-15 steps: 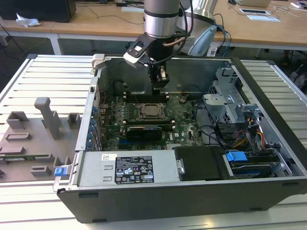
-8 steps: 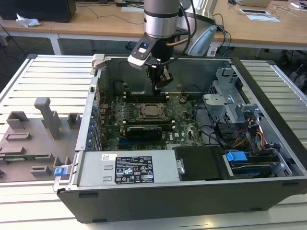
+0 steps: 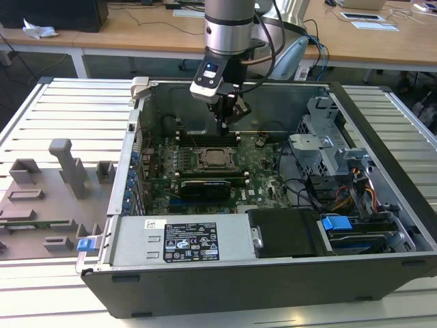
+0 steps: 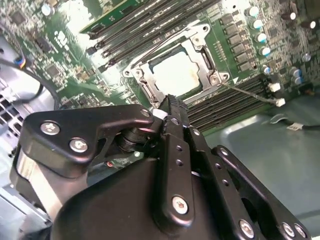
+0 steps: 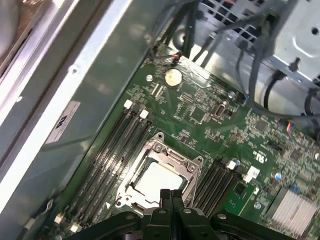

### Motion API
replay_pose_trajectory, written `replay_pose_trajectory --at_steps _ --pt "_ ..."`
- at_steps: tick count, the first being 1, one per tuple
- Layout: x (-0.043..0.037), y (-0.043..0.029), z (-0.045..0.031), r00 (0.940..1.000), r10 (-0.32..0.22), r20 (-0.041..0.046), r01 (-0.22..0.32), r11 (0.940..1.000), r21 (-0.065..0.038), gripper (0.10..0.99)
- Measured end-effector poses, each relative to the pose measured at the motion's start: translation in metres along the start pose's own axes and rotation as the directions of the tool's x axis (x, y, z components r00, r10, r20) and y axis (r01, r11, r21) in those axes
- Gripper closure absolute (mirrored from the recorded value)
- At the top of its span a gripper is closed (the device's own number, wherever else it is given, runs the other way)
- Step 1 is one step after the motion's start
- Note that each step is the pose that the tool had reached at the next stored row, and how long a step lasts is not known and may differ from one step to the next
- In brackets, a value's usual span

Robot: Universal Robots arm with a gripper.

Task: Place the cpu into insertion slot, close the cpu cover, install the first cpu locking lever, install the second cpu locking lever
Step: 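Install the first cpu locking lever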

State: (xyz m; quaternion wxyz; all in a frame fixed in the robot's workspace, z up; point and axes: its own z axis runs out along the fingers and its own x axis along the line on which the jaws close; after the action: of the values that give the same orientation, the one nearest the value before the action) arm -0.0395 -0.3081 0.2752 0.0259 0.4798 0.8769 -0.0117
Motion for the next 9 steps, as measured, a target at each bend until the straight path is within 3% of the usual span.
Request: replay_pose_trajectory --at_steps 6,9 --pt "0.0 0.0 0.0 0.9958 -0.091 -0.0002 0.091 0.9958 -0.005 0.98" --pt "0.0 0.0 0.0 0.9874 -0.158 0.0 0.158 0.9874 -0.009 0.98"
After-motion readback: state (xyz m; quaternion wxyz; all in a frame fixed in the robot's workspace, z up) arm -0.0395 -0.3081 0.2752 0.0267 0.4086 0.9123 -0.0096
